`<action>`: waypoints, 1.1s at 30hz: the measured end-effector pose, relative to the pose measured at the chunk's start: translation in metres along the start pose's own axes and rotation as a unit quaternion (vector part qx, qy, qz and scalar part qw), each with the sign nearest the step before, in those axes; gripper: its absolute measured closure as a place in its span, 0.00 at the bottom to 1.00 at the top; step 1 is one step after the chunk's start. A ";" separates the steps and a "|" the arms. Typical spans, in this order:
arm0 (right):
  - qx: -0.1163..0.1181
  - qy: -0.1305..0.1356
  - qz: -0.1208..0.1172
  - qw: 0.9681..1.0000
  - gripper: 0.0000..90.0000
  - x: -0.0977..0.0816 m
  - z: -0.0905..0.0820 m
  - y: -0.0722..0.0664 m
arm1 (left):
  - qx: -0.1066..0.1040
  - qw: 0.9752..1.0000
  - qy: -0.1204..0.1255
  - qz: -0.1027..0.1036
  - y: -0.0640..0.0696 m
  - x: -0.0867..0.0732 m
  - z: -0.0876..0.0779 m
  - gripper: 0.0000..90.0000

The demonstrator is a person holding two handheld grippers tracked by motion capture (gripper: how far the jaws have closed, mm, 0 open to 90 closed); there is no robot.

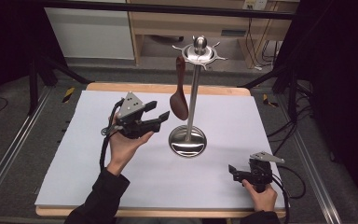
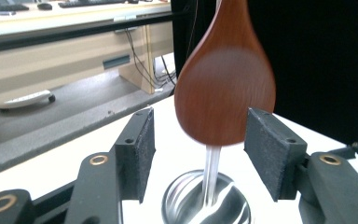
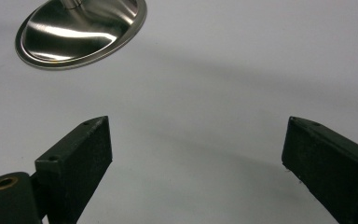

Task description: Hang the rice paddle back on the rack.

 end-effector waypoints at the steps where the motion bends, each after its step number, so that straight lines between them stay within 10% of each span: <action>1: -0.002 0.000 -0.001 1.000 0.10 0.000 0.001 0.000 | -0.018 1.000 -0.003 0.014 -0.001 -0.004 -0.002 0.47; 18: -0.004 -0.009 -0.003 1.000 0.09 -0.004 0.001 -0.001 | -0.027 0.996 -0.082 0.029 0.008 -0.094 -0.046 0.42; 33: -0.035 -0.026 -0.001 0.999 0.10 -0.013 -0.004 0.008 | -0.010 0.988 -0.149 0.049 -0.021 -0.159 -0.097 0.39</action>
Point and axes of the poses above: each handheld gripper's, and its own axes: z roughly forward along the jaws, x roughly out of its top, y roughly to its right, the point moved 8 cm from there along z, roughly forward along the jaws, and after that the axes turned 13 degrees about y, right-handed, at the moved point
